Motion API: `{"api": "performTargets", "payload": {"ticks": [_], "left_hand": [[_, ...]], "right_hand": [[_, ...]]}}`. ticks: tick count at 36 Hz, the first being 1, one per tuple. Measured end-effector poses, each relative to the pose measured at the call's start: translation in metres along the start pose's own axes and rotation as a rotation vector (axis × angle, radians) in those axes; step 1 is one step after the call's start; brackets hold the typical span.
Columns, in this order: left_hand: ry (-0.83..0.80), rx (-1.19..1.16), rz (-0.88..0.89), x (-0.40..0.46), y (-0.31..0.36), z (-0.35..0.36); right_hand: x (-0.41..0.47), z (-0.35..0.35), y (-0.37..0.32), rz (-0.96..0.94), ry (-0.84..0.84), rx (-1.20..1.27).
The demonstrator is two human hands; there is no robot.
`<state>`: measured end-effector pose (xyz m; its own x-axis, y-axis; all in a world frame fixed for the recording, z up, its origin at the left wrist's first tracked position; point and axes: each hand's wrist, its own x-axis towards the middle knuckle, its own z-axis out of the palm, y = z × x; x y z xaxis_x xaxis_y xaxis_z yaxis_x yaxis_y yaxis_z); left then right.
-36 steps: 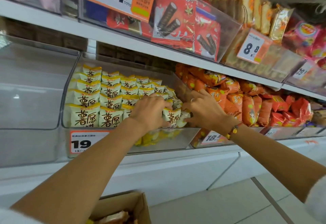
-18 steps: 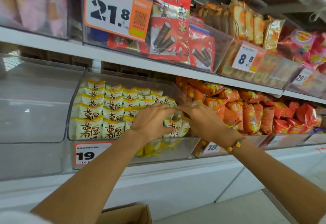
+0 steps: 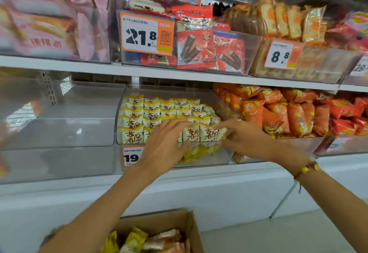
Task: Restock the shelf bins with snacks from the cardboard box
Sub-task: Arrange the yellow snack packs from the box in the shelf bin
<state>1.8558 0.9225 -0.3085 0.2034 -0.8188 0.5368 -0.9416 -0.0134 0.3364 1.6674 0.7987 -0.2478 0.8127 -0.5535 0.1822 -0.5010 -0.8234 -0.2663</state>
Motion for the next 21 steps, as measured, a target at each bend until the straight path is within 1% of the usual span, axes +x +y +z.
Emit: {"api": "performTargets", "payload": {"ticks": [2,4,7,13,16,18,21], "left_hand": [[0.049,-0.055,-0.046,-0.031,-0.002,-0.012],[0.061,-0.117,-0.121,-0.062,-0.004,-0.023],[0.009,-0.117,-0.284,-0.106,-0.014,-0.035],[-0.153,-0.167,-0.565,-0.187,-0.056,-0.04],[-0.239,-0.11,-0.635,-0.23,-0.075,-0.038],[-0.236,-0.071,-0.676,-0.257,-0.086,-0.035],[-0.23,-0.004,-0.742,-0.284,-0.098,-0.026]], "right_hand": [[-0.015,0.006,-0.018,-0.03,-0.076,0.085],[-0.023,0.018,-0.035,-0.081,-0.16,0.095],[-0.027,0.046,-0.051,-0.099,-0.288,0.135],[-0.029,0.133,-0.071,-0.056,-0.459,0.192],[-0.041,0.18,-0.08,-0.023,-0.576,0.239],[-0.049,0.206,-0.086,-0.018,-0.631,0.227],[-0.056,0.238,-0.097,-0.044,-0.666,0.204]]}}
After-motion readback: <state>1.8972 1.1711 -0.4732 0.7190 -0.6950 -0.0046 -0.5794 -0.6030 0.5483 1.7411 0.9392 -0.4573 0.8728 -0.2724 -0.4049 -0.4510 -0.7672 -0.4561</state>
